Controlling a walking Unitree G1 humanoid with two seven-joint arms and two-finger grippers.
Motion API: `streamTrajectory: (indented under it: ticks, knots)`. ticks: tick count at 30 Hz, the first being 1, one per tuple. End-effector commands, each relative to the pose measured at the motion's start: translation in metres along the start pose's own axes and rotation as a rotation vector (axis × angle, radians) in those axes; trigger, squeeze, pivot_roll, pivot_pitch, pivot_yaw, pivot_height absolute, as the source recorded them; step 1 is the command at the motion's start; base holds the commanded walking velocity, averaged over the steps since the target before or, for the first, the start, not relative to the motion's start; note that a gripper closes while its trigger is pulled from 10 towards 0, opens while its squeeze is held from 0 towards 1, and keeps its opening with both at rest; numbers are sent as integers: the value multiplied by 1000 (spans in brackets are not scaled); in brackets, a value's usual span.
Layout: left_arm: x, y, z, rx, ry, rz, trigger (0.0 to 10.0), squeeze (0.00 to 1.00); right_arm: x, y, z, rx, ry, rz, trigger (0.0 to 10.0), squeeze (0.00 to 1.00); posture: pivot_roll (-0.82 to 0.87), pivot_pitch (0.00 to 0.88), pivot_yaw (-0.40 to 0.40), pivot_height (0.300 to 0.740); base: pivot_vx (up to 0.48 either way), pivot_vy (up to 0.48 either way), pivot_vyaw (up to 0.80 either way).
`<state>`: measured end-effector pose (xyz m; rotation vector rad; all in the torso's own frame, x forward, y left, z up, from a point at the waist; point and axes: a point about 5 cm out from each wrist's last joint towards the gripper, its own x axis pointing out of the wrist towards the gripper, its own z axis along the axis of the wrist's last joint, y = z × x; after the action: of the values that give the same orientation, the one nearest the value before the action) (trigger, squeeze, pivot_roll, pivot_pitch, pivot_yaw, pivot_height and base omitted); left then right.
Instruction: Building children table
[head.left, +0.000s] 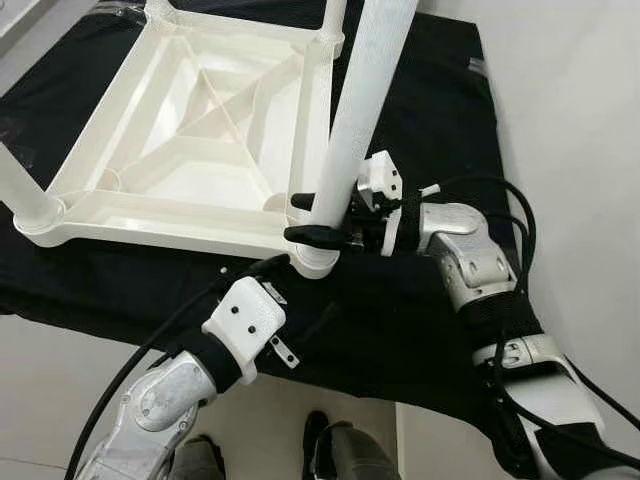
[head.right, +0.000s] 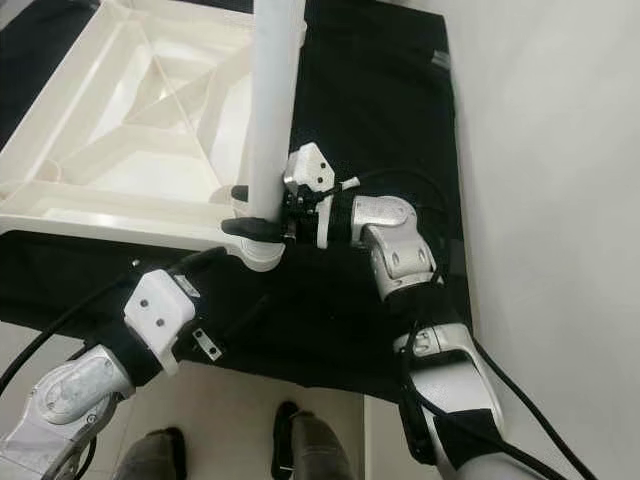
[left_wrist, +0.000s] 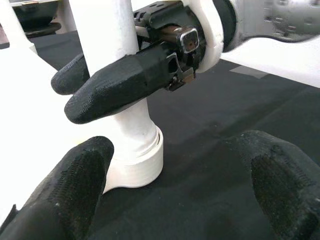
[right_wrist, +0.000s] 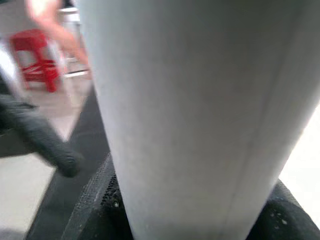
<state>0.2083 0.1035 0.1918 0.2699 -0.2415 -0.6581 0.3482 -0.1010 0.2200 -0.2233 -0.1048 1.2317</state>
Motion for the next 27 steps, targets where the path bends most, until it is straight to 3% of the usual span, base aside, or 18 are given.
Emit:
streamTrajectory:
  ticks: [1,2,3,4,5,6,7,9,14,15,16,17,18,24,25,26,27]
  knots:
    - [-2,-3,-4,-17,18,-15,10000,0,-11,-1,-30,76,146,-282,0,0,84,254,-154,740,0,0,0]
    - [-2,-3,-4,-19,19,-16,10000,0,-9,15,-48,118,218,-468,0,0,83,260,-149,740,0,0,0]
    - [-2,-3,-4,-19,19,-16,10000,0,-9,15,-48,118,218,-468,0,0,83,260,-149,740,0,0,0]
    - [-3,-2,-4,-21,20,-17,10000,0,-10,27,-57,143,266,-604,0,0,83,260,-149,740,0,0,0]
    - [-3,-3,-4,-21,21,-21,10000,0,-2,46,-57,159,261,-632,0,0,88,258,-147,740,0,0,0]
    - [-3,-3,-4,-21,21,-21,10000,0,-2,46,-57,159,261,-632,0,0,88,258,-147,740,0,0,0]
    - [-2,-3,-4,-22,20,-24,10000,0,10,57,-54,157,239,-594,0,0,83,250,-138,740,0,0,0]
    - [-2,-3,-4,-22,20,-26,10000,0,19,62,-51,149,222,-551,0,0,84,249,-137,740,0,0,0]
    - [-2,-3,-3,-20,17,-27,10000,0,33,55,-42,131,196,-508,0,0,90,249,-143,740,0,0,0]
    - [-2,-3,-3,-19,17,-25,10000,0,35,53,-39,125,180,-483,7804,0,91,250,-143,740,0,0,0]
    - [-2,-3,-3,-19,17,-25,10000,0,35,53,-39,125,180,-483,7804,0,91,250,-143,740,0,0,0]
    - [-2,-3,-3,-18,18,-23,10000,0,38,54,-29,108,136,-434,10000,263,95,249,-141,740,0,0,0]
    - [-2,-3,-3,-17,18,-23,10000,0,40,50,-22,95,98,-413,10000,1000,95,249,-141,740,0,0,0]
    - [-2,-2,-3,-18,16,-20,10000,0,40,38,-3,86,-2,-356,10000,1000,94,248,-143,740,0,0,0]
    - [-1,-2,-3,-18,15,-18,10000,0,38,31,8,61,-54,-270,10000,725,96,246,-147,740,0,0,0]
    - [-1,-2,-3,-18,15,-18,10000,0,38,31,8,61,-54,-270,10000,725,96,246,-147,740,0,0,0]
    - [-1,-2,-3,-19,15,-17,10000,0,36,28,15,37,-87,-180,10000,435,96,246,-147,740,0,0,0]
